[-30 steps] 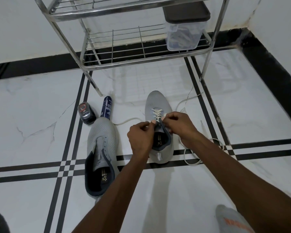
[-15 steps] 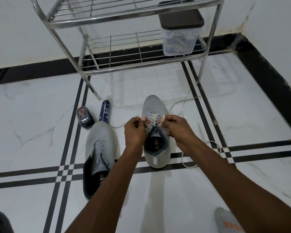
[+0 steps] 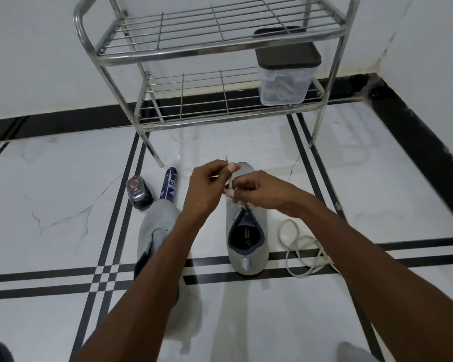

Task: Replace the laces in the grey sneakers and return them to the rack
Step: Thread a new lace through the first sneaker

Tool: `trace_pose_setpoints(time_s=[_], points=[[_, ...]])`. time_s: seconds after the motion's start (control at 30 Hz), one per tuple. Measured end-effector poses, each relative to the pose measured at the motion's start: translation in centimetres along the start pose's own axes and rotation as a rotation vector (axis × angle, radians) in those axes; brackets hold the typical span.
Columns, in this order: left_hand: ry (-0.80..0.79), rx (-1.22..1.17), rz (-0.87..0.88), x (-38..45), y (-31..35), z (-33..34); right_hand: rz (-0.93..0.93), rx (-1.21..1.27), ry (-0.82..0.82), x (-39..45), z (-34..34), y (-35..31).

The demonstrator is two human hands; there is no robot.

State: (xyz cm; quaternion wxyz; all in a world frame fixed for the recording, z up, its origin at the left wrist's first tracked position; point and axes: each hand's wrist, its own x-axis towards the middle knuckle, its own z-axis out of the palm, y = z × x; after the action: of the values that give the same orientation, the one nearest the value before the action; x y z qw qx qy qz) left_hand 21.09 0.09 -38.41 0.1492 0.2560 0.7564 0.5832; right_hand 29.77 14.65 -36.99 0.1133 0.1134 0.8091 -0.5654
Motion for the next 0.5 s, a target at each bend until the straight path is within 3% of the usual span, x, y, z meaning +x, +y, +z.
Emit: trace_pose_setpoints(time_s=[0.2,0.37,0.5], points=[[-0.205,0.036,-0.194,-0.4,-1.9,0.6,-0.031,-0.089,0.165,-0.7,-1.3,0.2],[-0.160,-0.013,-0.249,-0.2,-2.3,1.0,-0.029,-0.173,0.197,-1.0,-2.1,1.0],[-0.147,-0.006,-0.303,-0.6,-2.3,1.8,-0.085,-0.264,0.369,-0.7,-1.5,1.8]])
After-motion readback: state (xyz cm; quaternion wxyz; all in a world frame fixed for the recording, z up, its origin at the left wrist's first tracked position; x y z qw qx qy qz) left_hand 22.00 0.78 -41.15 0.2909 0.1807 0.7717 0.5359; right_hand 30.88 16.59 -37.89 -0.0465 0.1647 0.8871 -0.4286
